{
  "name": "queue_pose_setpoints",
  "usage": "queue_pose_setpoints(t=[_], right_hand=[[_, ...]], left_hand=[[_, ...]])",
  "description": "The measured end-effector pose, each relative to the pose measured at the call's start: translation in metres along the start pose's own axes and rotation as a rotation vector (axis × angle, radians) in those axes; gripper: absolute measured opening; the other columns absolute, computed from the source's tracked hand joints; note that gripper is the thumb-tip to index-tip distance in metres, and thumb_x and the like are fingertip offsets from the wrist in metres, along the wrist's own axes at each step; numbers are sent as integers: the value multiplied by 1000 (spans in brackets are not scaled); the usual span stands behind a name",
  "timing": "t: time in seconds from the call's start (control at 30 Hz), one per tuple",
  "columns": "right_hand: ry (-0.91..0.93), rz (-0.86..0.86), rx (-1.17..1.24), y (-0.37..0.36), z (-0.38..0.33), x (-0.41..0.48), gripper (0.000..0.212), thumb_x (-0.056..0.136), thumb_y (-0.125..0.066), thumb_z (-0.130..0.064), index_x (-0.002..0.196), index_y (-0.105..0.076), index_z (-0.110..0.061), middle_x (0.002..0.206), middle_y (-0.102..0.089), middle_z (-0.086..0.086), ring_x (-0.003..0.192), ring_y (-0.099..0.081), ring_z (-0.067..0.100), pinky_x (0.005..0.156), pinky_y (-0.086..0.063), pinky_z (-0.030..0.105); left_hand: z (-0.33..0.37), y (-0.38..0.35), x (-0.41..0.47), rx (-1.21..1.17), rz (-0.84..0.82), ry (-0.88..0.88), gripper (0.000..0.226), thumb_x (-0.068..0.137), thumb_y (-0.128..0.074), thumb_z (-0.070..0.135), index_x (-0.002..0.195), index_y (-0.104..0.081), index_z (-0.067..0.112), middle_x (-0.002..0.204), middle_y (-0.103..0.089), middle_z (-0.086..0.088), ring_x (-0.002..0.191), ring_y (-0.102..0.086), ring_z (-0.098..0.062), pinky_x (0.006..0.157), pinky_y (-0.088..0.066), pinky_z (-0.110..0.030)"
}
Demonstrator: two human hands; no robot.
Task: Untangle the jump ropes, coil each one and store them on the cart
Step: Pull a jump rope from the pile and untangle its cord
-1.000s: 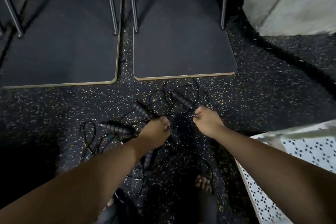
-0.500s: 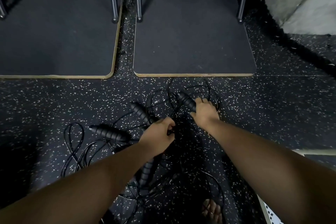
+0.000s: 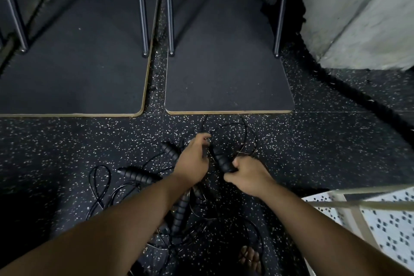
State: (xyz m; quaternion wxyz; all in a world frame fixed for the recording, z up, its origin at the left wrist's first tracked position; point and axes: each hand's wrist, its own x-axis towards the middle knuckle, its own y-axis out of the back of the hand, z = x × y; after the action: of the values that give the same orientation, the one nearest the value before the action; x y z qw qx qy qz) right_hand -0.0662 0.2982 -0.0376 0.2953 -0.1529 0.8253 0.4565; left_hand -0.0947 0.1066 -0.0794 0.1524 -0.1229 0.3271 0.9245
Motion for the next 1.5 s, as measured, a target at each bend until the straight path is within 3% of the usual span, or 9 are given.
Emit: queue_pose_setpoints(t=[0.1,0.3,0.47,0.53,0.7,0.83,1.1,1.3,1.5], right_hand=[[-9,-123,-12,29,-22,-32,31,89,-73,-35,70,-53,-20,69,-57,-1,64,-53,18,57,-34,32],[2,-157,56,94,-73,-108,27,93,-73,-36,85,-70,-11,81,-69,5,68,-62,19,67,-52,31],[39,-146,217,135,-112,-167,25,93,-70,-31,93,-70,-6,80,-64,7,57,-58,16,48,-46,26],[66,-153,158,149,-129,-192,22,91,-68,-32,89,-67,-10,71,-61,5,49,-52,15,45,-36,23],[115,-222,-16,180,-164,-253,19,89,-63,-33,82,-68,-16,71,-69,4,46,-42,14,46,-26,21],[274,-203,110,198,-184,-286,36,92,-61,-33,101,-75,-2,76,-70,4,51,-42,14,47,-25,23],[578,-13,553,198,-228,-315,16,96,-61,-23,92,-67,-9,89,-73,12,73,-65,22,71,-45,38],[713,281,779,229,-255,-310,13,86,-74,-22,93,-67,-15,88,-68,7,80,-63,18,74,-52,36],[748,510,954,262,-249,-302,21,81,-84,-20,98,-72,-18,102,-82,3,103,-78,24,102,-59,54]], left_hand=[[15,17,-3,22,-22,-47,45,96,-63,2,128,-63,34,125,-66,13,110,-65,-5,100,-55,-30],[62,76,-44,57,-142,9,28,99,-71,18,121,-68,35,111,-76,10,85,-69,-4,74,-56,-24],[94,114,-97,-99,-263,58,16,100,-68,21,112,-69,32,111,-78,-9,87,-73,-26,86,-61,-47],[107,127,-115,-166,-170,56,18,100,-69,21,108,-69,37,109,-78,-7,93,-75,-28,88,-61,-43],[144,157,-156,-263,-81,39,25,111,-55,12,103,-75,25,85,-75,1,63,-61,-4,53,-46,-18],[159,184,-183,-330,55,-23,14,104,-67,7,112,-74,16,93,-76,9,87,-68,-9,82,-53,-22],[204,169,-245,-508,-210,-121,45,109,-39,1,133,-71,21,135,-73,14,135,-60,-2,117,-39,-34],[194,153,-265,-553,-222,-72,81,107,-17,74,117,-76,20,110,-81,-6,111,-71,-13,105,-44,-44],[187,171,-258,-508,-68,-94,69,110,-29,65,95,-73,14,77,-55,-7,75,-53,-19,77,-44,-34]])
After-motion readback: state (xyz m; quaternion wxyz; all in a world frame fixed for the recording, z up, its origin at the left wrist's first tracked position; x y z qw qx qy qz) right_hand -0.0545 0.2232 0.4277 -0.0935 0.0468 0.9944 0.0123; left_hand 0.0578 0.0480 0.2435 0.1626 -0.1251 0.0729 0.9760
